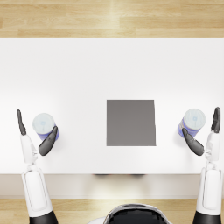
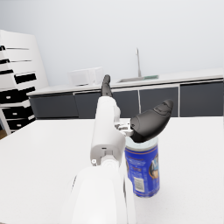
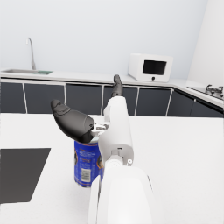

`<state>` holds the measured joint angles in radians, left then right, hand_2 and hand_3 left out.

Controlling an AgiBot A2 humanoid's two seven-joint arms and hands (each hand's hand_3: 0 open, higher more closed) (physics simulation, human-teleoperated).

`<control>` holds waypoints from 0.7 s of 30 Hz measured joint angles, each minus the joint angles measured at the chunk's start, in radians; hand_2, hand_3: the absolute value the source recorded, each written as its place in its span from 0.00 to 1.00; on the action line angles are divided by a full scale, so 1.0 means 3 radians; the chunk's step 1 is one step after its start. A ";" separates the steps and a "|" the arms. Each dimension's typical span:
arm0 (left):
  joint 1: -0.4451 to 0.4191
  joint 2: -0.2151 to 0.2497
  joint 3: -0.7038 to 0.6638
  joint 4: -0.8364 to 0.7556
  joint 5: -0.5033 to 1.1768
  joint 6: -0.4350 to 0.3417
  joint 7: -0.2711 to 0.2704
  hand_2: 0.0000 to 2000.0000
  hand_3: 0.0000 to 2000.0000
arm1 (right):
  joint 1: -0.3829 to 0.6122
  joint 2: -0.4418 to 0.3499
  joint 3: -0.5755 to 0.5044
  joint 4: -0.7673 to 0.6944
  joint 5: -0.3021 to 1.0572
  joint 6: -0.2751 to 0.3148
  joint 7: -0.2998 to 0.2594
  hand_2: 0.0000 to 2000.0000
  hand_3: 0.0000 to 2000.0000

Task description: Pick up the blue can on the left and place it in the middle, then pick up the blue can on the right and place it on top of the can in the middle

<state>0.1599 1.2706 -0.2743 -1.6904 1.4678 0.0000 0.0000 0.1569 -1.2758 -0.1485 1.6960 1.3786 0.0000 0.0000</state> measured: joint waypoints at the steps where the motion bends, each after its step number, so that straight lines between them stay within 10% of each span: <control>1: -0.0007 0.0006 0.0008 0.0068 0.0001 0.0000 0.0000 0.00 0.00 | -0.0001 -0.0006 0.0001 -0.0084 0.0001 0.0000 0.0000 0.00 0.00; 21: 0.0224 0.0088 0.0315 0.1373 0.0004 0.0003 -0.0001 0.00 0.00 | 0.0426 -0.0138 0.0261 -0.1690 0.0002 0.0000 0.0000 0.00 0.00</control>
<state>0.2270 1.2970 -0.1796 -1.2786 1.4689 0.0010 -0.0003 0.2847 -1.3172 -0.0702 1.1889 1.3792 0.0000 0.0000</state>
